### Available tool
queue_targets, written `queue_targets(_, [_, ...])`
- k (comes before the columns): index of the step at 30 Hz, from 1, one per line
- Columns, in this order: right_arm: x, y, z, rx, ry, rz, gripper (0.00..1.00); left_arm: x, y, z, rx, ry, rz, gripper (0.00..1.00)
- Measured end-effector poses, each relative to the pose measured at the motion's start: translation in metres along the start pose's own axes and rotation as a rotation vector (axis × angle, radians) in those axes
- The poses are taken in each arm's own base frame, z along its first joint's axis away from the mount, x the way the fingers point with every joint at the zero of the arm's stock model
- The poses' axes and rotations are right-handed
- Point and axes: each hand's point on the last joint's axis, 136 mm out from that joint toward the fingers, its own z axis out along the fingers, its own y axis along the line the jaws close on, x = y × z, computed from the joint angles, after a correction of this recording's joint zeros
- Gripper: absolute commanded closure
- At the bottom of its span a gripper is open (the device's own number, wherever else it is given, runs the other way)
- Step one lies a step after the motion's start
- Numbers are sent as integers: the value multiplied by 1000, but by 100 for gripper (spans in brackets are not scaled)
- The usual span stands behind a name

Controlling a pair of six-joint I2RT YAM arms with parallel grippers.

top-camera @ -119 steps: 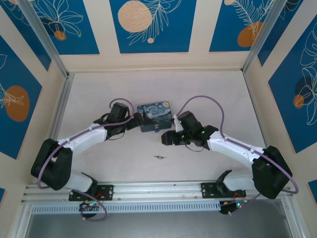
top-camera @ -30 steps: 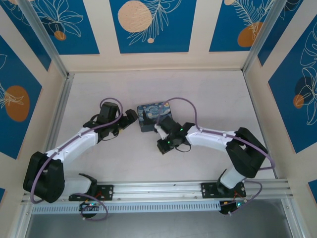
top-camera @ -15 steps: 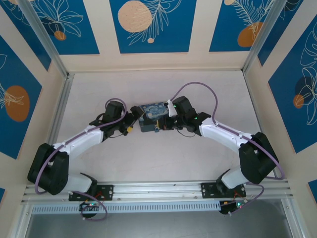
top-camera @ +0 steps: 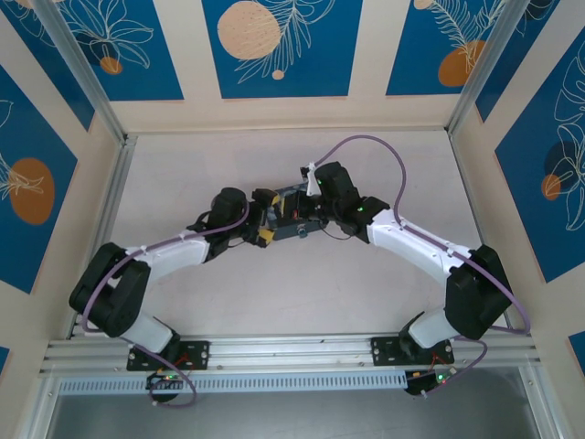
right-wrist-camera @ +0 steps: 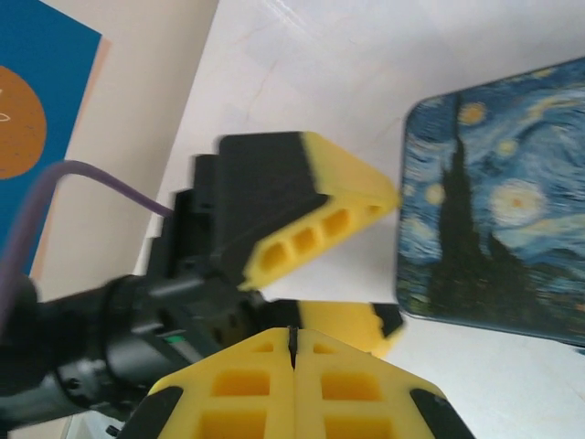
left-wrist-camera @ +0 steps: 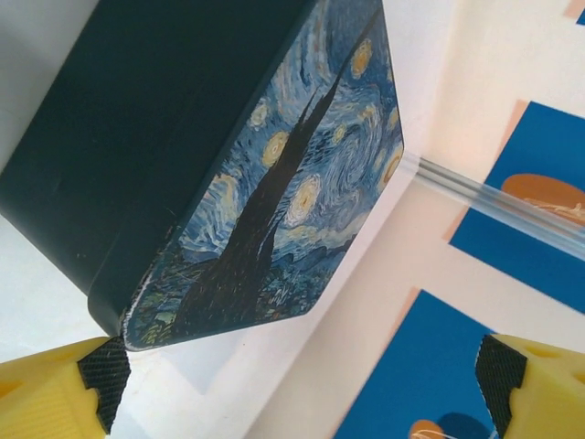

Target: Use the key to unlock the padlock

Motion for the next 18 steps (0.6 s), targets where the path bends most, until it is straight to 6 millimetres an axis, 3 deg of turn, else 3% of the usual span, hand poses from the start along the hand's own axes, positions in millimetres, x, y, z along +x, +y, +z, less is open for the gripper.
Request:
queue_targets(6, [-1, 12, 2, -15, -13, -12, 100, 7, 2, 2, 22, 14, -68, 5])
queue_targets(12, [2, 11, 8, -6, -9, -3, 100, 4, 4, -23, 55, -26, -101, 6])
queue_targets(18, [5, 12, 13, 2, -9, -2, 100, 2, 2, -40, 95, -51, -126, 12])
